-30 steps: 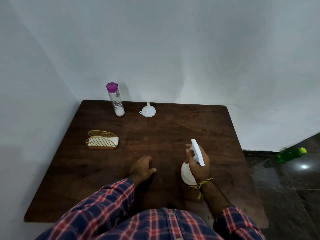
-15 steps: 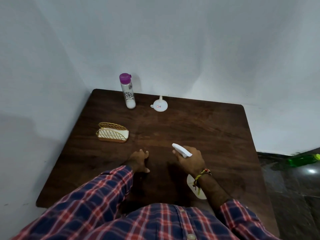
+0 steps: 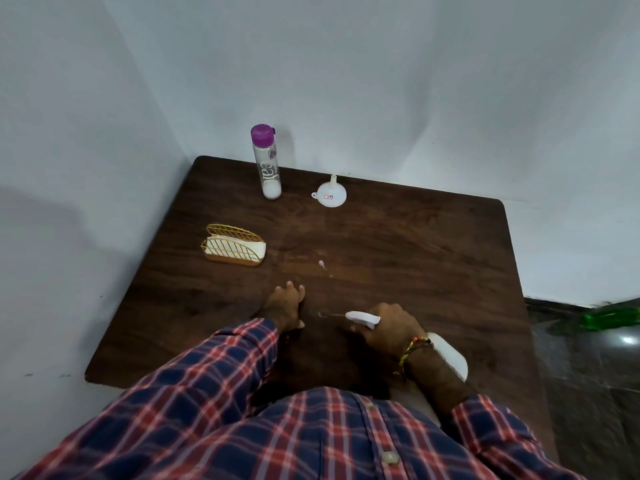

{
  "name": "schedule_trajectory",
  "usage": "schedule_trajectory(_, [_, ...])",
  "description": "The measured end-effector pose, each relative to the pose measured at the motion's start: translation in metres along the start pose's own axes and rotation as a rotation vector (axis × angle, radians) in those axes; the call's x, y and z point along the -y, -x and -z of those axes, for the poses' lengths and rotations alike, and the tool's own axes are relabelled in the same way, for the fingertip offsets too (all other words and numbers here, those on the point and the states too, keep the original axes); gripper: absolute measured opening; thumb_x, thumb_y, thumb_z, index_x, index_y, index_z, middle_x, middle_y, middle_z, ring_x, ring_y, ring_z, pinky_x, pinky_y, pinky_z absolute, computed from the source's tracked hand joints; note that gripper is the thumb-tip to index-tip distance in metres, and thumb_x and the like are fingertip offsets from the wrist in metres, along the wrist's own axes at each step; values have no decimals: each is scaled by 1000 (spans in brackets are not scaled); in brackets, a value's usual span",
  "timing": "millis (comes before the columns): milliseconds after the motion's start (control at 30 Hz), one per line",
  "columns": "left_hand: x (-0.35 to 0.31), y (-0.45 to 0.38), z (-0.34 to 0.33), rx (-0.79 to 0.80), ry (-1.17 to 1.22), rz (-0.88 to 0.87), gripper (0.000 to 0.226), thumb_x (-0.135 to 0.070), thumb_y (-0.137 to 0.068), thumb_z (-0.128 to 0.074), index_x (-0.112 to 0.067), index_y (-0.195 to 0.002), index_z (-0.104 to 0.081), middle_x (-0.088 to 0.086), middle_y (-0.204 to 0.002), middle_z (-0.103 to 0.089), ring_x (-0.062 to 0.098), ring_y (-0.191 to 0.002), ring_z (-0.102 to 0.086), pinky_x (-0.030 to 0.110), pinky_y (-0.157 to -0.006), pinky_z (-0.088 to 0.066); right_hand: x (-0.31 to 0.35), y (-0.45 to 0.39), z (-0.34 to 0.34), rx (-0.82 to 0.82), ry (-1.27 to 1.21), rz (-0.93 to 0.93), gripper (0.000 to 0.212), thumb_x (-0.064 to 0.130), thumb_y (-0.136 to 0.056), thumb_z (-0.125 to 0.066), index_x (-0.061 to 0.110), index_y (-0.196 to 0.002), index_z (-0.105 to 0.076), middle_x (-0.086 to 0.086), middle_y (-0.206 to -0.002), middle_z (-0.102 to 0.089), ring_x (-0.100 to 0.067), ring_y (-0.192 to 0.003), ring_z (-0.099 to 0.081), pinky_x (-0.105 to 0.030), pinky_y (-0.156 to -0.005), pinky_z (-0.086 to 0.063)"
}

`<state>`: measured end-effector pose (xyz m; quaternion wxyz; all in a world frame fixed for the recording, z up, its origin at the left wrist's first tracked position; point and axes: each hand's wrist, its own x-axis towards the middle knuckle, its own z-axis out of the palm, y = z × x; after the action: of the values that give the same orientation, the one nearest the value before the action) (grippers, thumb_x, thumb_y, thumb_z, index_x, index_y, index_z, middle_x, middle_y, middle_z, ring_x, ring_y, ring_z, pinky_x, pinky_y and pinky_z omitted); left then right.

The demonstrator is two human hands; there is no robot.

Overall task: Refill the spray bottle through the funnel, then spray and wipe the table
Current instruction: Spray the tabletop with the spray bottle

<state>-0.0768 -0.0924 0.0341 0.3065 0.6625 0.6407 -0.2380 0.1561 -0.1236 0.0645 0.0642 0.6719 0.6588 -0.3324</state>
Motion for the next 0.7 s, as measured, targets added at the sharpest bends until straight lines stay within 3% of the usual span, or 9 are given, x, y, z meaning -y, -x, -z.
schedule_trajectory(133, [-5,2,1,16,0,14,93,-34,-90,-67,-17,-156,-4,14,-163,-2,39,-148,-10,45,-119,-25,-12,9,8,-208,-92,-40,40,60,-79,-63,32,-106,-68,1,-102,-70,-24,-97,-66,-41,-85,-55])
schedule_trajectory(200, [-8,2,-1,8,18,35,92,-34,-90,-66,-15,-156,-5,16,-163,-2,40,-148,-10,46,-119,-24,-15,10,18,-316,-198,-149,44,62,-77,-65,29,-106,-68,0,-104,-69,-25,-99,-66,-38,-85,-55])
schedule_trajectory(300, [-19,2,-9,-63,84,66,91,-31,-90,-67,-10,-155,-8,19,-162,-3,39,-148,-8,47,-119,-22,-22,14,29,-478,-376,-306,38,61,-72,-70,27,-75,-53,-7,-97,-69,-31,-90,-67,-38,-76,-55])
schedule_trajectory(367, [-28,4,-12,-103,130,76,87,-28,-91,-65,-9,-155,-10,16,-163,-4,36,-149,-9,47,-118,-25,-27,16,31,-523,-379,-322,39,60,-71,-70,29,-67,-47,-8,-93,-70,-32,-86,-67,-37,-72,-53])
schedule_trajectory(433, [-38,6,-17,-128,158,38,83,-26,-92,-63,-9,-155,-10,12,-163,-5,34,-150,-8,46,-118,-25,-35,18,33,-496,-340,-312,37,60,-71,-71,26,-79,-61,-5,-92,-70,-30,-87,-67,-34,-71,-51])
schedule_trajectory(533, [-47,9,-22,-162,189,19,84,-26,-93,-62,-8,-155,-9,13,-163,-8,34,-149,-10,44,-119,-24,-46,25,30,-275,-182,-201,44,67,-72,-67,34,-101,-67,5,-88,-58,-20,-90,-64,-28,-73,-47])
schedule_trajectory(600, [-47,9,-24,-142,210,33,84,-26,-93,-62,-9,-155,-9,14,-163,-9,34,-149,-12,42,-119,-24,-50,33,25,-150,-37,-61,23,65,-74,-65,56,-96,-64,7,-88,-56,-19,-92,-64,-29,-75,-51])
schedule_trajectory(633, [-47,9,-24,-128,218,40,83,-26,-93,-62,-9,-155,-9,14,-163,-9,34,-149,-12,42,-119,-24,-52,36,21,-132,-29,-42,17,64,-74,-65,55,-88,-64,7,-88,-58,-20,-92,-65,-30,-74,-51])
schedule_trajectory(700, [-46,9,-24,-107,229,49,83,-27,-93,-62,-9,-155,-9,13,-163,-11,34,-149,-14,43,-119,-25,-55,41,15,-165,-35,-87,29,64,-75,-64,42,-93,-67,3,-95,-63,-22,-93,-65,-32,-76,-51])
